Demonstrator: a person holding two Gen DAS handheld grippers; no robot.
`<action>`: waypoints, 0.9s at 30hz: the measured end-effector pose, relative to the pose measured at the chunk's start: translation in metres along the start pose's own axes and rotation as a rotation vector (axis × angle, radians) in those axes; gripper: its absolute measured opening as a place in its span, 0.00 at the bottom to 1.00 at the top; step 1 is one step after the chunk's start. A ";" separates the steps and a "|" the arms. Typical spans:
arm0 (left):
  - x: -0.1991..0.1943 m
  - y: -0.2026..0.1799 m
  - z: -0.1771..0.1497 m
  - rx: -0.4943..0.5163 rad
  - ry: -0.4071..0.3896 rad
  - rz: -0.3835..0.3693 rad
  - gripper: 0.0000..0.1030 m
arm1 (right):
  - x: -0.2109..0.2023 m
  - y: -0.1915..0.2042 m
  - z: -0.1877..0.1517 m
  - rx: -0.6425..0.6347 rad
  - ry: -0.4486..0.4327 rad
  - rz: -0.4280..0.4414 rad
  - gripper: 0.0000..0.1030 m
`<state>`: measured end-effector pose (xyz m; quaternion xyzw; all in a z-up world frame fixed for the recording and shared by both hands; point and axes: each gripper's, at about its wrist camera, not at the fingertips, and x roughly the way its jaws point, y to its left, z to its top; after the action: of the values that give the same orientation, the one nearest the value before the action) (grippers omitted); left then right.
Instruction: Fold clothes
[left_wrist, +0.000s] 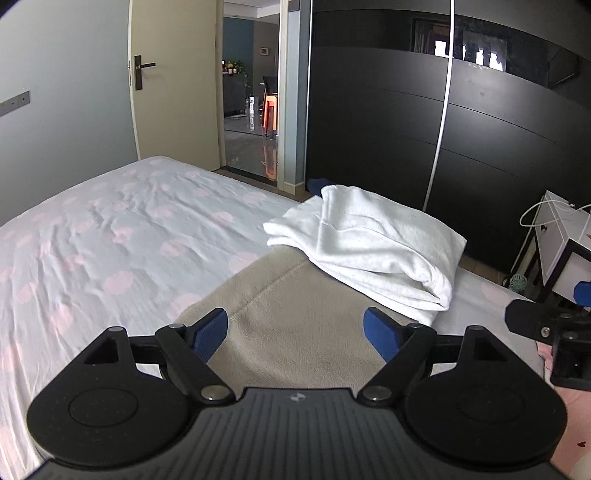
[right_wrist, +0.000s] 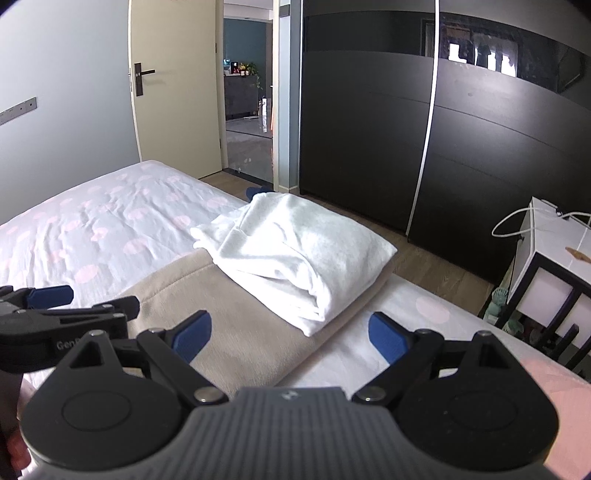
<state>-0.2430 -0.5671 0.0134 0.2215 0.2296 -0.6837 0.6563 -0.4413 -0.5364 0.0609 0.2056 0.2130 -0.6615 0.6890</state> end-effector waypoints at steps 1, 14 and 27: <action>0.000 -0.002 -0.001 -0.008 0.006 -0.010 0.79 | 0.000 -0.002 -0.001 0.003 0.003 0.000 0.91; 0.003 -0.025 -0.010 0.017 0.008 0.005 0.79 | 0.006 -0.010 -0.010 0.001 0.017 0.009 0.91; 0.002 -0.027 -0.010 0.017 0.024 0.002 0.79 | 0.006 -0.012 -0.012 0.005 0.015 0.007 0.91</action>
<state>-0.2703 -0.5615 0.0050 0.2354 0.2315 -0.6823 0.6523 -0.4537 -0.5351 0.0479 0.2129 0.2158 -0.6580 0.6893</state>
